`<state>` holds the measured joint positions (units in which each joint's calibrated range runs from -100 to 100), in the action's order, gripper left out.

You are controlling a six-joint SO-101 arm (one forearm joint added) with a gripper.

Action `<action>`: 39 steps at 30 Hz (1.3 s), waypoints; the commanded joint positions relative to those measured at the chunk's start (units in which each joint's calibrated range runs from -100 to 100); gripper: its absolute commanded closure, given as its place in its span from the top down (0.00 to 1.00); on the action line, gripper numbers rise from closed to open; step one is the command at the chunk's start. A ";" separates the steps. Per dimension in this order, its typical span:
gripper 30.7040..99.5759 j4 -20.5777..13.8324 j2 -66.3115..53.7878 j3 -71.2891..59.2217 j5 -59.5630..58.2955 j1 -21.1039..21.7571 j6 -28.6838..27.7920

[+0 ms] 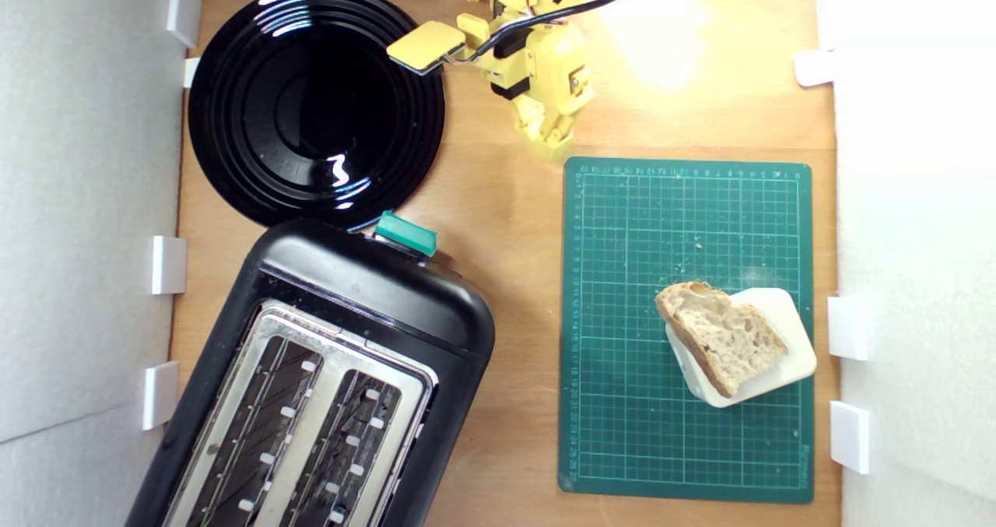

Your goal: Pick bread and place in toaster

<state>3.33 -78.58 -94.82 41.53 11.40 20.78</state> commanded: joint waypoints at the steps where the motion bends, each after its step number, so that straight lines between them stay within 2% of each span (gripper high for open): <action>1: 0.12 1.84 5.20 8.71 -3.64 0.13 0.28; 6: 0.12 4.37 16.27 15.97 -6.80 0.93 0.28; 13: 0.12 5.19 33.07 15.34 -29.84 2.54 0.12; 17: 0.12 8.91 40.64 15.34 -39.82 3.19 0.07; 23: 0.12 9.00 49.13 15.16 -51.93 6.33 -0.35; 28: 0.12 7.09 55.79 15.25 -60.89 7.86 -3.90; 29: 0.12 4.92 57.12 15.25 -62.52 8.10 -4.53; 31: 0.12 -2.06 60.36 15.16 -66.01 7.86 -8.09; 32: 0.12 -3.60 61.03 15.16 -66.78 7.78 -8.93; 35: 0.12 -13.85 64.35 15.16 -71.30 7.62 -12.96; 38: 0.12 -21.46 67.02 15.25 -73.52 7.62 -16.62; 39: 0.12 -22.91 67.35 15.25 -73.52 7.62 -17.19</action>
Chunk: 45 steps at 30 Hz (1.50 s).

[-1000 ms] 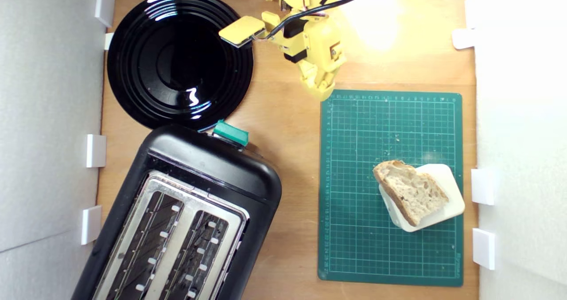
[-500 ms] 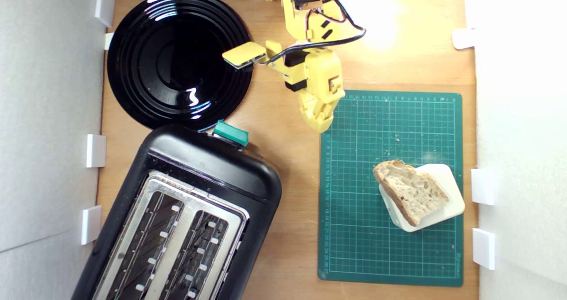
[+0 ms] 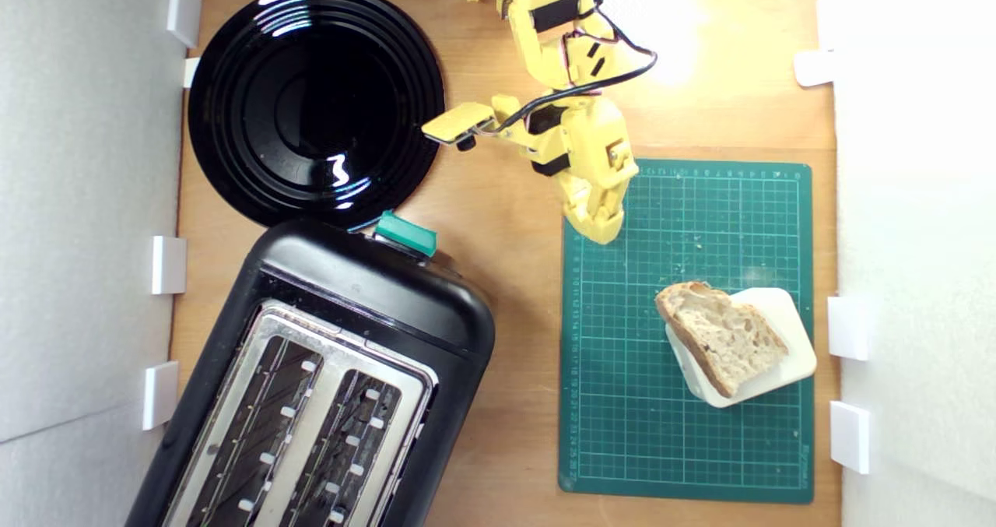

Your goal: Pick bread and place in toaster

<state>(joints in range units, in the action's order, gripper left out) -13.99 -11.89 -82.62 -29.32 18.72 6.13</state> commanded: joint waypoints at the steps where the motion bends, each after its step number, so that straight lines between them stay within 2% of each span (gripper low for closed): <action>1: 0.12 -6.95 1.32 3.13 -2.67 0.38 -3.18; 3: 0.12 -8.76 1.82 3.04 -4.04 0.38 -3.70; 5: 0.12 -9.03 2.57 3.22 -6.09 0.38 -3.96; 16: 0.13 -8.67 10.06 3.59 -18.37 0.38 -3.49; 21: 0.38 -8.13 12.22 3.59 -21.45 0.38 -3.44; 24: 0.49 -8.13 12.30 3.59 -21.45 0.38 -3.44; 26: 0.53 -8.13 12.38 3.68 -21.45 0.30 -3.44; 34: 0.56 -8.13 11.89 3.77 -21.87 -1.88 -3.96; 36: 0.63 -8.13 12.38 3.77 -23.07 -2.04 -3.91; 41: 0.90 -8.13 12.55 3.77 -23.49 -2.04 -3.86; 45: 0.96 -8.13 12.55 3.77 -23.75 -1.64 -3.86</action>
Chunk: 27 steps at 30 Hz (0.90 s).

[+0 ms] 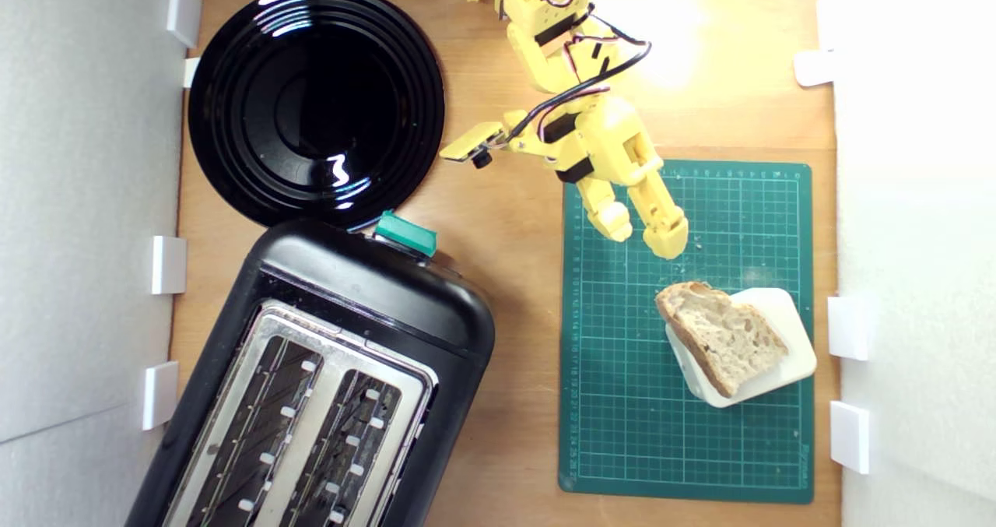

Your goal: Pick bread and place in toaster

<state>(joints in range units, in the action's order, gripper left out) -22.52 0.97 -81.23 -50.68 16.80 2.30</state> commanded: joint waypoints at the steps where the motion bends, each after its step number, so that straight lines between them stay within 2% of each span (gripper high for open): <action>1: 0.96 0.40 -0.30 2.38 -2.39 0.29 -0.03; 12: 0.96 0.22 5.11 3.11 -10.67 0.29 -1.07; 27: 0.96 0.49 6.69 6.29 -11.18 -0.20 -1.23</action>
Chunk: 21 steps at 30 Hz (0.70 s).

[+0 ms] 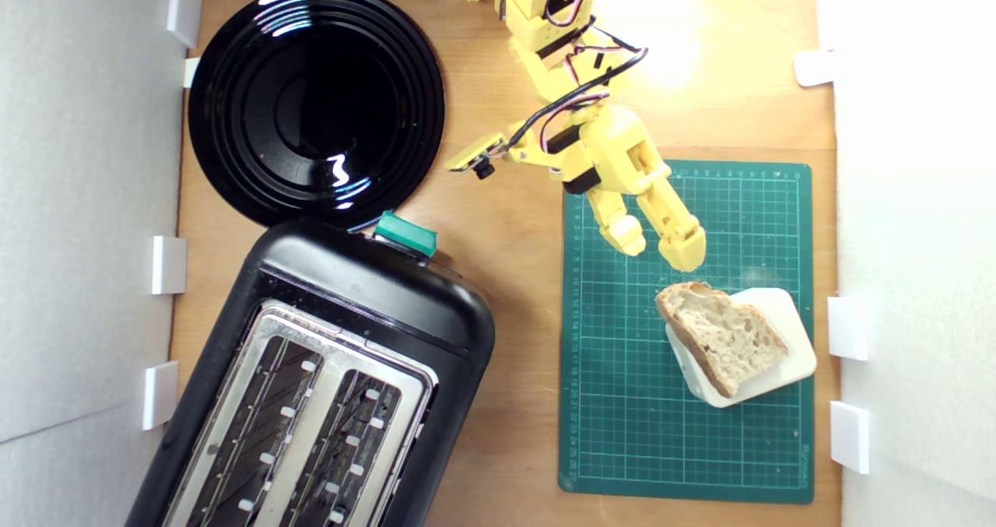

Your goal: Pick bread and place in toaster

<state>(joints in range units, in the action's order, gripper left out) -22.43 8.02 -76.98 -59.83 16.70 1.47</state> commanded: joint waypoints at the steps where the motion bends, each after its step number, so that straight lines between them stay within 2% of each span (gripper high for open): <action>1: 0.96 0.40 -0.28 2.12 -2.03 -0.02 -0.25; 9: 0.98 0.58 -0.20 3.03 -1.86 0.22 -0.40; 13: 0.98 3.94 -0.04 3.30 -1.86 0.46 -0.45; 21: 0.98 4.21 4.71 7.66 -1.86 1.83 0.12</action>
<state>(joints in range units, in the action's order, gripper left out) -18.08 13.06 -71.71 -59.83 17.35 1.22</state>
